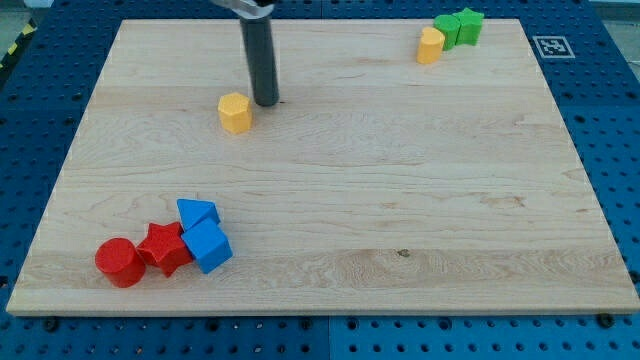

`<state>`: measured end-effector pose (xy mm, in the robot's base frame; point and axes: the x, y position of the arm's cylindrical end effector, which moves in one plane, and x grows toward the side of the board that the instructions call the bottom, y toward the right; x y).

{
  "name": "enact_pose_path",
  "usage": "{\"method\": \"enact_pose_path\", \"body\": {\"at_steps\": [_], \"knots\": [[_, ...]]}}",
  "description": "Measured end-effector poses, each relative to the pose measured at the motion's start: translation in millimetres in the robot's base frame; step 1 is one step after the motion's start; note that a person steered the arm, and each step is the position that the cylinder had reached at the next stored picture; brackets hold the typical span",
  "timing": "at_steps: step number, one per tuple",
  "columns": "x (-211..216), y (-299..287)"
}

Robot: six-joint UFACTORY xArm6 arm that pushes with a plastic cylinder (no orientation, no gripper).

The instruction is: Push the yellow hexagon towards the center left

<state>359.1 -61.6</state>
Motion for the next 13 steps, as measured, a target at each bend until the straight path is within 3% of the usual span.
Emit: {"method": "enact_pose_path", "body": {"at_steps": [3, 5, 8, 11, 13], "knots": [[35.8, 3.1], [21.1, -45.0], [-2.3, -55.8], [26.2, -62.4], [23.7, -96.8]]}}
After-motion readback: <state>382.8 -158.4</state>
